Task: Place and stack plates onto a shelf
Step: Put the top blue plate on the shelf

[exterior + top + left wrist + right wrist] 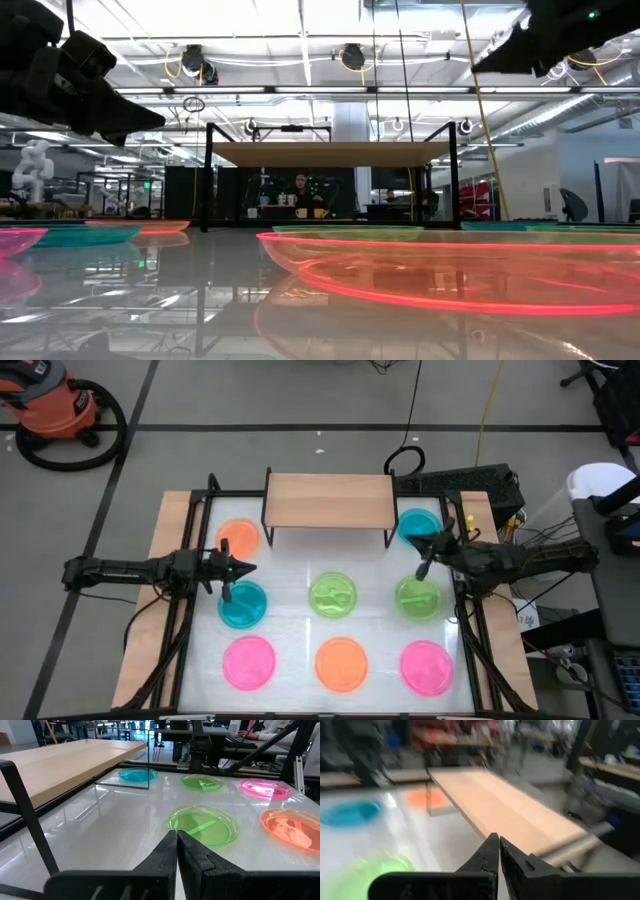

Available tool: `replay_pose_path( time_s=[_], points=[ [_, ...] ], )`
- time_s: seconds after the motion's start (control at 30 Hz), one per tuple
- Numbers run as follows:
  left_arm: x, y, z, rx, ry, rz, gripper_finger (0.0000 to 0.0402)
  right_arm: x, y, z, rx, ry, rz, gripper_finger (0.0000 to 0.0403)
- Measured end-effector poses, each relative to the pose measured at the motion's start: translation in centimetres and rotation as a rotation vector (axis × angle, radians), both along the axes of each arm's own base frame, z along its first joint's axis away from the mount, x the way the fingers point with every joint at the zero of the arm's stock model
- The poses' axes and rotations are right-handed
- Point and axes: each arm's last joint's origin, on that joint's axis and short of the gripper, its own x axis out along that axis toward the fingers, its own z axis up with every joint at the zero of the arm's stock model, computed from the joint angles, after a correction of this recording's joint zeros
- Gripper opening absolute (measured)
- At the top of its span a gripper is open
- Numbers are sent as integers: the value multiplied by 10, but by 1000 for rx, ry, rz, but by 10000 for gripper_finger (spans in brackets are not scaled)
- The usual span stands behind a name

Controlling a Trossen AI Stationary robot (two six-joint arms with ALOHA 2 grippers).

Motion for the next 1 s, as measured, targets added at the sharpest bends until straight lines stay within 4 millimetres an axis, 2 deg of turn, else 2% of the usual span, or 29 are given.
replay_pose_path(
  time_s=[0.17,0.37,0.57,0.77,1.0],
  points=[
    [0,0,0,0,0,0,19,14,1,-13,47,186,-45,18],
    [0,0,0,0,-1,0,19,26,-1,-33,74,333,-111,96],
    [0,0,0,0,0,0,19,21,-15,-46,175,429,-242,157],
    [0,0,0,0,0,0,19,15,-27,-58,347,529,-317,165],
    [0,0,0,0,-1,0,19,26,-41,-75,368,630,-405,161]
  ],
)
